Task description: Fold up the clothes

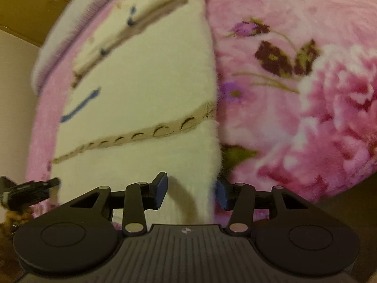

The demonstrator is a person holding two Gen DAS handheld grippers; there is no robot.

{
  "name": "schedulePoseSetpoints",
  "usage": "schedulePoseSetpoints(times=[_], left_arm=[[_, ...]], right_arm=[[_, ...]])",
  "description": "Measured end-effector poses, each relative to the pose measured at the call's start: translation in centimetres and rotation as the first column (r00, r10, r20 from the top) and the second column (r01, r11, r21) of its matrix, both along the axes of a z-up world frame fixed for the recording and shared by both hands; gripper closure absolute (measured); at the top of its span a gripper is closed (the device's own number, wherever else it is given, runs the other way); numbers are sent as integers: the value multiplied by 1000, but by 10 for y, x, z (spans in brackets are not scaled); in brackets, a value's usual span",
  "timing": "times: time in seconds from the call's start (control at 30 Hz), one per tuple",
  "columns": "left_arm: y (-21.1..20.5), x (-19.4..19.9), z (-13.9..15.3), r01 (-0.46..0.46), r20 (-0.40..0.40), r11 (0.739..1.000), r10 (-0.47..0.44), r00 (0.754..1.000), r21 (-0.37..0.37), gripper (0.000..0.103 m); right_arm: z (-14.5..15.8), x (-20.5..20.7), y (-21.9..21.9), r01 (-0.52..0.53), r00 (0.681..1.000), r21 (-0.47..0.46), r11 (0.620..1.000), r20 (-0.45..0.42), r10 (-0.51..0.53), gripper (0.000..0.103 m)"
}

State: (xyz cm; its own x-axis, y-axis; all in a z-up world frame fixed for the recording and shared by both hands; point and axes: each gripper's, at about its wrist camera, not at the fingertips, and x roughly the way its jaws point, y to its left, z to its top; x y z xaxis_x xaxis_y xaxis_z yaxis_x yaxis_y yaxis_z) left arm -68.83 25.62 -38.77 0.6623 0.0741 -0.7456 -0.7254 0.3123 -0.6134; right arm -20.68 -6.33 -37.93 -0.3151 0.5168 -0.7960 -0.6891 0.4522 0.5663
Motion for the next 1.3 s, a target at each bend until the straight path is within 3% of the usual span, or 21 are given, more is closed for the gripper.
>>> schedulePoseSetpoints(times=[0.1,0.23,0.33,0.37,0.43,0.5,0.57,0.63,0.7,0.77,0.8,0.83,0.9,1.03,1.07,1.1,1.17,1.3], left_arm=[[-6,-6,-6,-11,61,999,8,998,45,90],[-14,-9,-8,2,101,994,-14,995,111,90],[-20,-10,-8,2,105,989,-18,994,149,96],[-23,-10,-6,-5,104,989,-11,995,151,97],[-28,-10,4,-13,92,988,-1,996,151,98],[-39,-10,28,4,114,978,-29,993,208,98],[-54,-9,50,26,132,967,-61,989,252,98],[-68,-6,55,51,91,961,-79,993,273,98],[-74,-5,41,59,12,968,-64,998,245,98],[-77,-6,23,52,-84,975,-35,996,216,96],[-80,-9,21,29,-78,975,-12,997,218,94],[-84,-12,24,-3,-73,977,19,997,212,94],[-95,-9,37,-20,-136,969,55,989,246,92],[-135,12,69,66,-339,912,83,937,405,86],[-146,17,77,85,-358,897,85,930,433,78],[-157,23,85,98,-363,883,86,928,460,68],[-176,36,98,122,-361,854,82,929,505,61],[-208,58,112,137,-329,829,59,943,542,61]], right_arm=[[-6,8,-16,9,999,73,997,-35,-6,71],[-11,6,-33,-17,997,186,982,-70,31,71],[-19,-2,-40,17,996,233,972,-84,2,73],[-20,-4,-41,31,996,243,970,-84,-11,87],[-14,-4,-42,70,995,226,972,-79,-53,92],[-3,-2,-44,104,993,217,971,-74,-90,94],[27,6,-57,96,995,274,957,-7,-98,95],[45,12,-66,97,993,291,952,36,-112,95],[50,16,-71,98,990,274,957,68,-121,93],[27,14,-70,136,991,217,967,-21,-135,92],[14,6,-70,153,988,174,973,-32,-149,83],[7,-2,-69,160,987,143,977,-19,-159,81],[7,-16,-80,182,981,112,977,45,-188,64],[28,-48,-100,210,949,114,971,215,-230,57],[36,-57,-103,208,937,120,971,262,-233,46],[44,-66,-106,205,922,125,971,307,-235,33],[59,-84,-102,179,888,126,976,405,-215,30],[76,-119,-93,124,832,126,984,528,-172,21]])
